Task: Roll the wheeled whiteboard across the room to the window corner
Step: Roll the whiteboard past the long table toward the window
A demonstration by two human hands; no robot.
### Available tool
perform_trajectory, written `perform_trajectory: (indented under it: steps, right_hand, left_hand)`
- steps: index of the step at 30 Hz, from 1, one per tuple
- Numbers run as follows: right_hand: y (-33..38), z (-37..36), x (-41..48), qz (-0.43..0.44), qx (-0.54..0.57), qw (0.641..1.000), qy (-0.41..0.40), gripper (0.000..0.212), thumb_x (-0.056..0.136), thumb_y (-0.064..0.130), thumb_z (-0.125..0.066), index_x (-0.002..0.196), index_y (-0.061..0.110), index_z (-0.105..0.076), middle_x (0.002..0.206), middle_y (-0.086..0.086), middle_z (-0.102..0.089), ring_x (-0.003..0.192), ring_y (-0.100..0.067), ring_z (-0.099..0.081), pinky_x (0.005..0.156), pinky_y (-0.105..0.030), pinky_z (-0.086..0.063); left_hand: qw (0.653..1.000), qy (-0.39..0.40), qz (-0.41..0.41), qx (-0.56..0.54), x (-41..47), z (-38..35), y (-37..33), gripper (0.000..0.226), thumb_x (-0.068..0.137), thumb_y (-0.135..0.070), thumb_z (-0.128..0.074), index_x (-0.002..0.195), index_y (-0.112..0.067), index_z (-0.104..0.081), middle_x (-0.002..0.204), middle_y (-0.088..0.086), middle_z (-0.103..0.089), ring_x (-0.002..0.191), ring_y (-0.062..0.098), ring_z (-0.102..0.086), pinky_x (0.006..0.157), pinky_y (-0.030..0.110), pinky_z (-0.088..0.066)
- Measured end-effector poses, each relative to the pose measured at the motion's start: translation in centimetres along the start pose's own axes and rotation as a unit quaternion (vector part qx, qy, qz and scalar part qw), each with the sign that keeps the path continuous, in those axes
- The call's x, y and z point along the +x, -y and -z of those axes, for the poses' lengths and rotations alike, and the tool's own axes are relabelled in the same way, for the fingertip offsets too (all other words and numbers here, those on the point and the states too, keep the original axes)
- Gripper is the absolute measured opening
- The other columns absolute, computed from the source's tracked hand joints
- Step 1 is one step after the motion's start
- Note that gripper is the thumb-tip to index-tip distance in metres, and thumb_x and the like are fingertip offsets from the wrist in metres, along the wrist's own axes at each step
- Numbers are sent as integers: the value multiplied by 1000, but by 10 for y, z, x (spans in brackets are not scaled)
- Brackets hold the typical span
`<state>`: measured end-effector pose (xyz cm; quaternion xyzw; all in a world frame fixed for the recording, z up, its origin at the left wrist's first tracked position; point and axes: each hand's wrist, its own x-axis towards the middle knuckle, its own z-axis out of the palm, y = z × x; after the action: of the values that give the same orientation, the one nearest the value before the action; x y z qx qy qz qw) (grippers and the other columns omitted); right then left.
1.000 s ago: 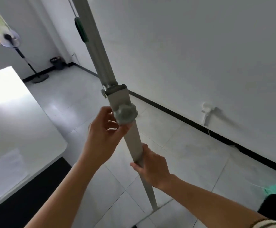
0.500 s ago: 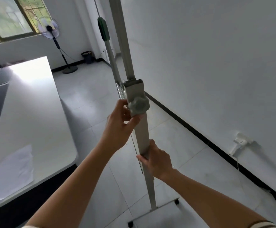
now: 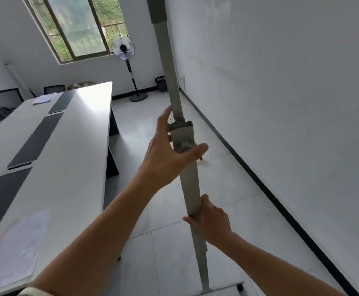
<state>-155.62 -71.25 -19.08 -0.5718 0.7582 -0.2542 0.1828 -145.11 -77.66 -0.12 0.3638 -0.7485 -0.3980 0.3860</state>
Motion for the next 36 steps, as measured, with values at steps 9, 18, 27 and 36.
perform_trajectory:
  steps: [9,18,27,36]
  right_hand:
    - [-18,12,171,13,3,1000,2,61,76,56,-67,114,14,-43,108,-3,-70,85,-26,-71,78,-32,-58]
    - [-25,8,352,-21,-1,1000,3,65,76,55,-68,119,15,-40,119,-1,-67,96,-27,-71,87,-35,-56]
    - [-13,13,537,-40,-5,999,23,57,81,47,-67,117,13,-38,116,-6,-68,100,-31,-68,87,-37,-54]
    - [-23,1,733,22,-3,999,36,59,82,49,-65,121,13,-39,113,-5,-69,91,-31,-70,82,-36,-57]
  left_hand:
    - [989,-139,25,-34,164,-41,43,76,71,-21,-74,134,-26,-32,96,7,-59,65,9,-54,59,16,-50]
    - [991,-132,8,0,346,-44,114,66,61,-36,-68,117,-32,-35,110,13,-57,92,29,-62,74,39,-58]
    - [989,-145,3,2,520,-30,171,69,66,-27,-74,124,-24,-36,114,5,-48,101,31,-58,85,46,-56]
    - [984,-174,23,11,698,-13,250,65,62,-37,-68,117,-34,-33,112,17,-58,86,24,-61,70,31,-56]
